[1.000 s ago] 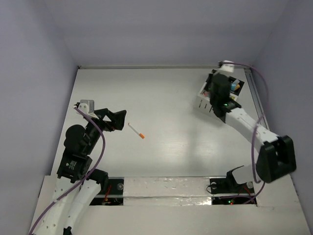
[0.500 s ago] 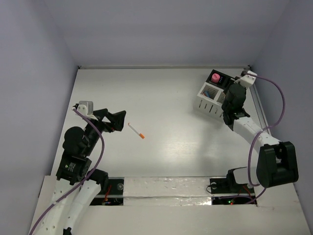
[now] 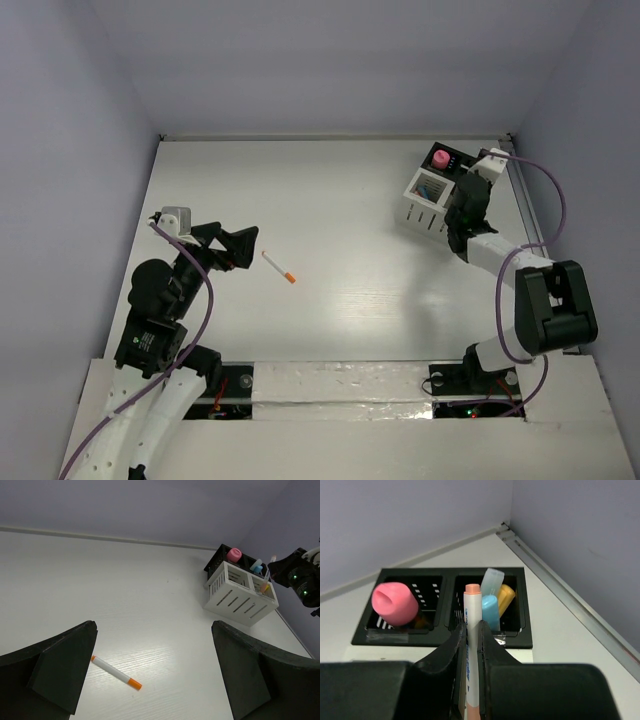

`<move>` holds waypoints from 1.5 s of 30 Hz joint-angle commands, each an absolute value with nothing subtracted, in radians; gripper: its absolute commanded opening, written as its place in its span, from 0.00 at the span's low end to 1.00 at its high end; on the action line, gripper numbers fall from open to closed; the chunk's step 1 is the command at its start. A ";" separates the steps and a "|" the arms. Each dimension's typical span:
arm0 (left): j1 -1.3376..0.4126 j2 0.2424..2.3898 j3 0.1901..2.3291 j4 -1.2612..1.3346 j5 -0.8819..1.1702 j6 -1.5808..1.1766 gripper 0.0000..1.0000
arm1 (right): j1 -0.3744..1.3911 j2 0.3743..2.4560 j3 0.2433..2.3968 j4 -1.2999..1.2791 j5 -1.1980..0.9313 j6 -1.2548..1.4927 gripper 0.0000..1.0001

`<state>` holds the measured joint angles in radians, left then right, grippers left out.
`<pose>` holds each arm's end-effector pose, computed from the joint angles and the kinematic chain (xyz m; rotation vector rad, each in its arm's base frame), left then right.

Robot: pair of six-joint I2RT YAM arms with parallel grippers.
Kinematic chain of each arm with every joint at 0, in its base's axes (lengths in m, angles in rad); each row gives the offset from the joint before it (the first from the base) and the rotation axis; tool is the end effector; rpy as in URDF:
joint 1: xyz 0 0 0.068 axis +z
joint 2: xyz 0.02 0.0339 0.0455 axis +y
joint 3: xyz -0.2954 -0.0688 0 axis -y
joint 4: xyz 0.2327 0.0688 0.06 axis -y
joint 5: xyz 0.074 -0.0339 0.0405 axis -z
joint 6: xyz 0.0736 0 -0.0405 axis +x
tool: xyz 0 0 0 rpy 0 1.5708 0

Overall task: Sort the stationery into containers
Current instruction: Place the pen in the storage box, then pick up the pen from the center of the board.

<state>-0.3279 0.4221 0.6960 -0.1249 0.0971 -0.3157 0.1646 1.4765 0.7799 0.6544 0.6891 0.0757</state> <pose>0.0961 -0.0402 0.3771 0.0905 1.4468 -0.5983 0.3429 0.0095 0.2988 0.4572 1.5497 -0.3688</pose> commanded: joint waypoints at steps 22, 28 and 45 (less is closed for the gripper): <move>-0.333 0.428 0.724 -0.083 0.097 -0.314 0.99 | 0.371 1.328 0.874 0.404 0.422 0.229 0.60; -0.324 0.431 0.726 -0.086 0.087 -0.314 0.99 | 0.581 1.555 1.101 0.171 0.057 0.230 0.62; -0.296 0.414 0.733 -0.101 0.031 -0.311 0.99 | 0.974 2.170 1.610 -0.155 -0.029 0.135 0.65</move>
